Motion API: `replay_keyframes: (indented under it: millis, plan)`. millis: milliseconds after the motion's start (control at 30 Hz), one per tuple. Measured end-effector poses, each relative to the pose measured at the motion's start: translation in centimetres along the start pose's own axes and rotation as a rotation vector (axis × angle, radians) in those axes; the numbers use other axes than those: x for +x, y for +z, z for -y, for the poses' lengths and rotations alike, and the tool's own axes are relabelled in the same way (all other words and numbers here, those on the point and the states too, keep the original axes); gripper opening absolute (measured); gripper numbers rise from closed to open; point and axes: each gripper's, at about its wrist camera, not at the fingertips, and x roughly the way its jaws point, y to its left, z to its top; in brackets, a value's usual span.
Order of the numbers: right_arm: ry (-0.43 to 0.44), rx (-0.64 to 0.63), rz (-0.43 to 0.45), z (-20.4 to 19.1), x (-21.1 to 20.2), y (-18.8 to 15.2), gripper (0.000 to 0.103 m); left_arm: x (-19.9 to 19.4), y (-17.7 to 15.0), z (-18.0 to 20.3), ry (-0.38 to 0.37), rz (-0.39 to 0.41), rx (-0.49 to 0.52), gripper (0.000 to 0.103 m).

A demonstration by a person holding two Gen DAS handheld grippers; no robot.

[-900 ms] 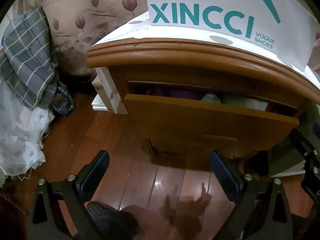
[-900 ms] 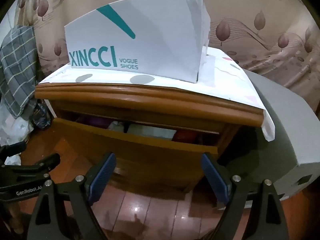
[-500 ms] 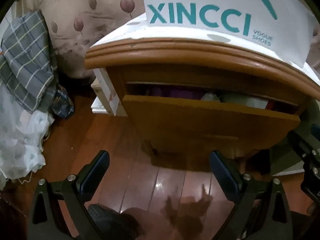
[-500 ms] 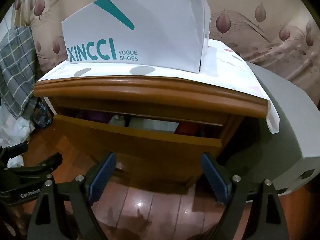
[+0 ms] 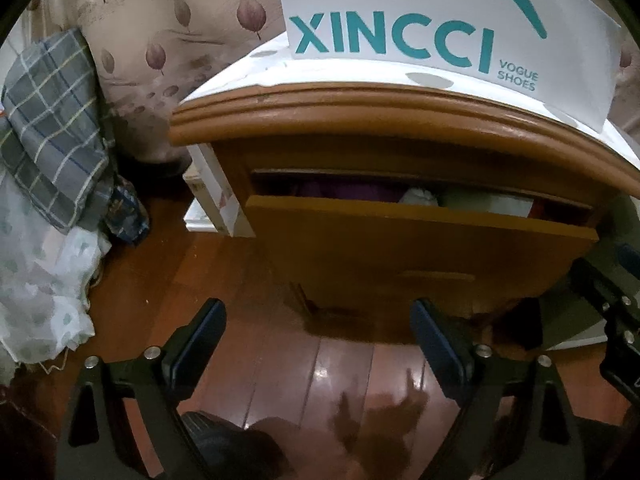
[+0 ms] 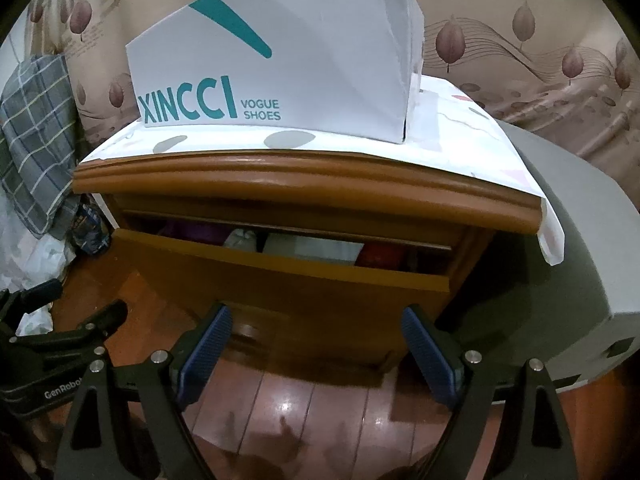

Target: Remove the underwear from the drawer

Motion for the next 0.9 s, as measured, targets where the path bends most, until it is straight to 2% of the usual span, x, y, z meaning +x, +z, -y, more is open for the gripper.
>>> replay_keyframes:
  millis: [200, 400, 900]
  plan:
    - [0.000, 0.013, 0.001, 0.1, -0.1, -0.1, 0.089, 0.7, 0.1, -0.4, -0.010, -0.047, -0.034, 0.092]
    - [0.021, 0.041, -0.017, 0.5, 0.1, 0.0, 0.089, 1.0, 0.0, -0.6, -0.004, -0.054, -0.046, 0.092]
    - [0.023, 0.016, -0.028, 0.3, 0.2, -0.1, 0.089, 1.5, -0.3, -0.7, 0.009, -0.071, -0.061, 0.092]
